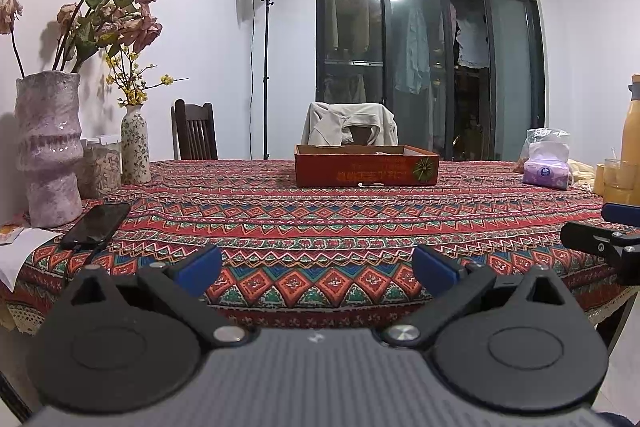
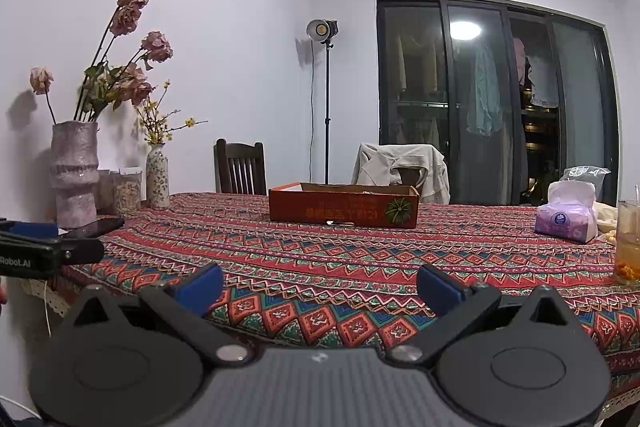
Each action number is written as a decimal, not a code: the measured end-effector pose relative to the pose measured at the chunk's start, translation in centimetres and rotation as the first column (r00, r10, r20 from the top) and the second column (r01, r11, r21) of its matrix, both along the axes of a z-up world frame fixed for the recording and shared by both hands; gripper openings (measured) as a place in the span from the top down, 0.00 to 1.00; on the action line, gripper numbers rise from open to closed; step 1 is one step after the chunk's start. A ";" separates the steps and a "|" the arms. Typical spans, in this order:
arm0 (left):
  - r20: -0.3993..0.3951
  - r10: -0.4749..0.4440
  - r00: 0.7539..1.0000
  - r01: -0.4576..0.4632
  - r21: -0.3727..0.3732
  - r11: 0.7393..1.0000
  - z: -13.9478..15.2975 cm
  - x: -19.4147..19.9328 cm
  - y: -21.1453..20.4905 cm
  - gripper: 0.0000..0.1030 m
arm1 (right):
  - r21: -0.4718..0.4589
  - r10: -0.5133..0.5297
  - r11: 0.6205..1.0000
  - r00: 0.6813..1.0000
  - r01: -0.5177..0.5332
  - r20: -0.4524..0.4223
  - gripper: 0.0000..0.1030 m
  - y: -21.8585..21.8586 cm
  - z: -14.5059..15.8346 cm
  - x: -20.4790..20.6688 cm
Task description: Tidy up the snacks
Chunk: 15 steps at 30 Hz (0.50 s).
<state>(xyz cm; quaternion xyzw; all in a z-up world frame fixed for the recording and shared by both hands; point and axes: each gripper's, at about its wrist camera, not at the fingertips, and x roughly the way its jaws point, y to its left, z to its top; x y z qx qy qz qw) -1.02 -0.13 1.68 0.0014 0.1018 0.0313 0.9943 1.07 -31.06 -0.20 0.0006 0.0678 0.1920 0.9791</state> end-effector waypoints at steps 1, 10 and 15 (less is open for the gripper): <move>0.000 0.000 1.000 0.000 0.000 1.000 0.0 0.0 0.0 0.00 | 0.004 -0.002 1.000 1.000 0.002 0.002 0.00 0.0 0.0 0.0; -0.001 0.000 1.000 0.000 0.002 1.000 0.0 0.0 0.0 0.00 | 0.004 0.002 1.000 1.000 -0.002 0.004 0.00 -0.1 -0.1 -0.1; 0.000 0.000 1.000 0.000 0.001 1.000 0.0 -0.1 0.0 0.00 | 0.002 0.000 1.000 1.000 0.000 0.002 0.00 0.0 -0.1 -0.1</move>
